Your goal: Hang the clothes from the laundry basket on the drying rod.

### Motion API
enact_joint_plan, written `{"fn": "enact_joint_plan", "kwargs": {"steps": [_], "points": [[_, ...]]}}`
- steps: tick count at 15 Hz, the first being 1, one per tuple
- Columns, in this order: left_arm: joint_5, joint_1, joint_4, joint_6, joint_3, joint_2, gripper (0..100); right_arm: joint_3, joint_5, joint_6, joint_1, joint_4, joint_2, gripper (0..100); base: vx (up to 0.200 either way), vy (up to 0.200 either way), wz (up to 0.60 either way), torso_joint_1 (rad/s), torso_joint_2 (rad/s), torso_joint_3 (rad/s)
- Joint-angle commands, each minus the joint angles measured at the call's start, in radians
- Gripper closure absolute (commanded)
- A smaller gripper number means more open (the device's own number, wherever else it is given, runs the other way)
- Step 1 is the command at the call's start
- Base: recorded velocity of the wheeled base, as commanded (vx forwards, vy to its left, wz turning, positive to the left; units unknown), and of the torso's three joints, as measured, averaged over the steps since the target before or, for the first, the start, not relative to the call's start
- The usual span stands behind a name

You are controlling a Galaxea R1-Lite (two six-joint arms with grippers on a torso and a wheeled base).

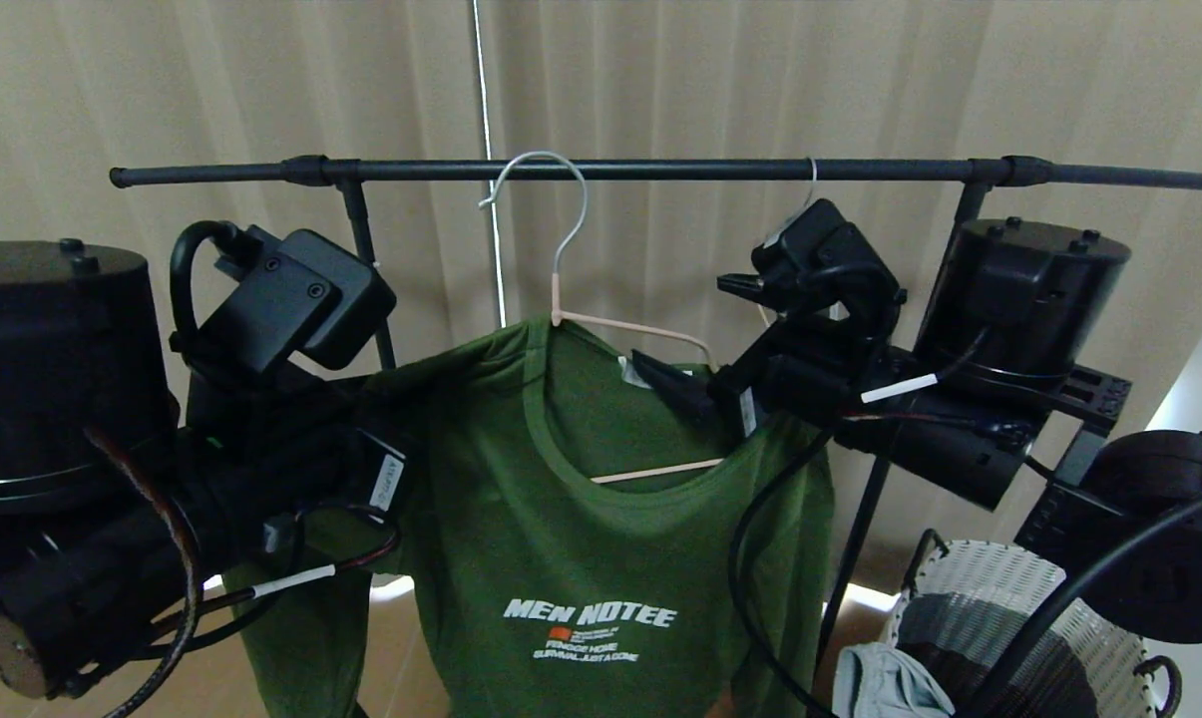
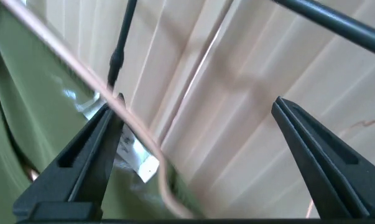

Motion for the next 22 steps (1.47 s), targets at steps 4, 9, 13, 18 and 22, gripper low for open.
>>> {"fn": "enact_joint_plan", "kwargs": {"steps": [4,9,13,18,22], "points": [[0.0,-0.003,-0.014,0.0,0.021,-0.017,100,-0.011,-0.032,-0.015,0.003,0.021,0.028,0,0.0,0.0,0.0,0.0,0.0,0.0],[0.0,-0.029,-0.045,0.01,0.034,-0.016,100,-0.009,-0.032,-0.014,0.02,0.021,0.028,100,0.0,0.0,0.0,0.0,0.0,0.0],[0.0,-0.031,-0.045,0.012,0.035,-0.016,100,-0.006,-0.032,-0.014,0.021,0.019,0.026,100,0.0,0.0,0.0,0.0,0.0,0.0],[0.0,-0.029,-0.045,0.027,0.035,-0.025,100,0.005,-0.033,-0.014,0.023,0.015,0.005,100,0.0,0.0,0.0,0.0,0.0,0.0],[-0.053,-0.028,-0.045,0.026,0.054,-0.043,0,0.026,-0.035,-0.012,0.021,0.009,-0.018,100,0.0,0.0,0.0,0.0,0.0,0.0]]}}
